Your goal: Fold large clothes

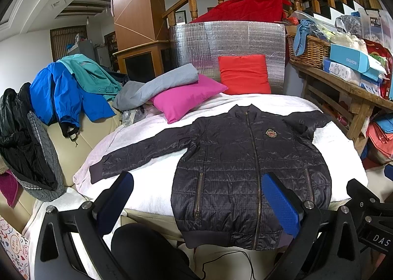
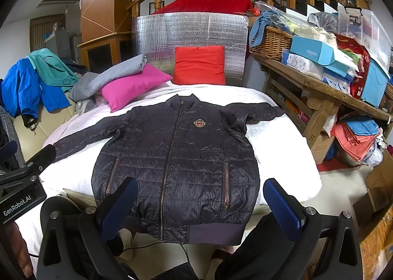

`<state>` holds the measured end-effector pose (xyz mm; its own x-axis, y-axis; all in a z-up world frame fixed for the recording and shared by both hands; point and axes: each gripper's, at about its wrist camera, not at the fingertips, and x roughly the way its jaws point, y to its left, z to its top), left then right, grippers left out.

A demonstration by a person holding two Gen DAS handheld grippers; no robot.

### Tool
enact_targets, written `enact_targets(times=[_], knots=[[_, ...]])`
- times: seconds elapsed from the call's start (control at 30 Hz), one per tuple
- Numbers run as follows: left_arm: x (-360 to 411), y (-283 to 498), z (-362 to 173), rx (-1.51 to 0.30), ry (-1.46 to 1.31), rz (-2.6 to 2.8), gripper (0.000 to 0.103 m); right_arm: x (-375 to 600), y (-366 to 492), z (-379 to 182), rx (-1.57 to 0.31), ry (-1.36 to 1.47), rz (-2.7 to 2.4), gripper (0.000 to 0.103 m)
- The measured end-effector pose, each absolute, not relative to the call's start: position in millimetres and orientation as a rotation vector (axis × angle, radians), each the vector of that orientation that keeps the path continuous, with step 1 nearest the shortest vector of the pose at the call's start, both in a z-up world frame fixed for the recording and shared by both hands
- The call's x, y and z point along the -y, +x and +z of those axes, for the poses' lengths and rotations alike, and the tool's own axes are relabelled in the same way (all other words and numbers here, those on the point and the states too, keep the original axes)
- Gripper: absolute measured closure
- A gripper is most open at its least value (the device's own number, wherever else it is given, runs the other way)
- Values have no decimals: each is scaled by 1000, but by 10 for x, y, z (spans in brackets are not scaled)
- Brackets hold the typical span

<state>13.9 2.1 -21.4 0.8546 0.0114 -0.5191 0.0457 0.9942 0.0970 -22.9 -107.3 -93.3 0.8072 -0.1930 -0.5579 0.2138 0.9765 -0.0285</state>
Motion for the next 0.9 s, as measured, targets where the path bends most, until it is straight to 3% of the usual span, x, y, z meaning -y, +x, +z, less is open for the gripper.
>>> enact_targets(times=[0.9], knots=[[-40,150,-237,-552,105,-18,0,1074,-213,-969,-601,31,-222,0]])
